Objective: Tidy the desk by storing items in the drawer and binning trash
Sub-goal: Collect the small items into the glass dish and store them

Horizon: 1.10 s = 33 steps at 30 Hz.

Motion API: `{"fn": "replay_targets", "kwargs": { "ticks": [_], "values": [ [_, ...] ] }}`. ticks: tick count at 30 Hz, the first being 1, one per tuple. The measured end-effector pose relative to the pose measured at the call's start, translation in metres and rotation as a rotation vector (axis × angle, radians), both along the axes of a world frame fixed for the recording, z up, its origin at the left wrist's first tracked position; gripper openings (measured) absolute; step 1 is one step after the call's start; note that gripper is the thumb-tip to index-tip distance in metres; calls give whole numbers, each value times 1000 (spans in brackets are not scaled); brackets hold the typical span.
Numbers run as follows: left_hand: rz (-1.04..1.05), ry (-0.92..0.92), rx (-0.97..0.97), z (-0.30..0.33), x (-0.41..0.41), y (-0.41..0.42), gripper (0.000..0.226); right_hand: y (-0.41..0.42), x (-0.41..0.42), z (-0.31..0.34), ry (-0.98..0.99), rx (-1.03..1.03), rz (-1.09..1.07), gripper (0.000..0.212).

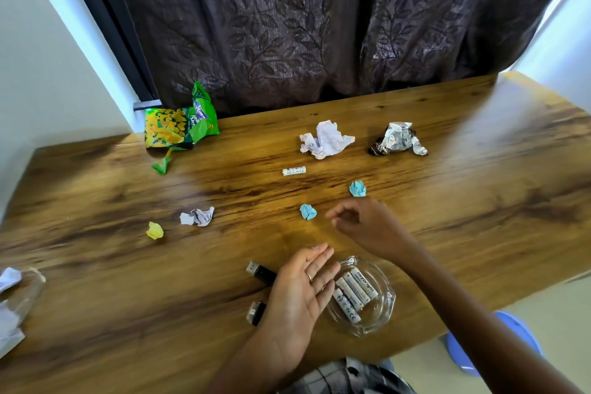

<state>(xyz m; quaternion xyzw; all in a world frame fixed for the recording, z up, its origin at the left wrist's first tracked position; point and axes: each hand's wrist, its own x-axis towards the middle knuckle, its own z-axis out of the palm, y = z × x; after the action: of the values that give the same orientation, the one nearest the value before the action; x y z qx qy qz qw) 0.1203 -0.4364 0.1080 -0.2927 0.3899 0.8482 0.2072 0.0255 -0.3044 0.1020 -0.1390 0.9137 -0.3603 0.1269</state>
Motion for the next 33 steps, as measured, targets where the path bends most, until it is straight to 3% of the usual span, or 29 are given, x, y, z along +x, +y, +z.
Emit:
{"fn": "replay_targets", "kwargs": {
  "ticks": [5,9,14,19,22,27,33],
  "values": [
    [-1,48,-94,0,-4,-11,34,-32,-47,-9,146,-5,62,23],
    [-18,71,-197,2,-8,-19,35,-59,-84,-27,250,174,147,36],
    [-59,107,-302,-5,-10,-18,33,-74,-109,-46,235,412,217,54],
    [-207,180,-404,-15,-8,-12,24,-73,-107,-50,437,483,201,44],
    [-325,310,-547,-17,1,-8,23,-65,-104,-47,440,507,204,37],
    [-419,530,-772,-22,10,-5,17,-40,-88,-33,315,283,54,28],
    [-559,716,-1219,-31,17,5,42,19,-8,-17,125,-61,-2,19]
  ]
}}
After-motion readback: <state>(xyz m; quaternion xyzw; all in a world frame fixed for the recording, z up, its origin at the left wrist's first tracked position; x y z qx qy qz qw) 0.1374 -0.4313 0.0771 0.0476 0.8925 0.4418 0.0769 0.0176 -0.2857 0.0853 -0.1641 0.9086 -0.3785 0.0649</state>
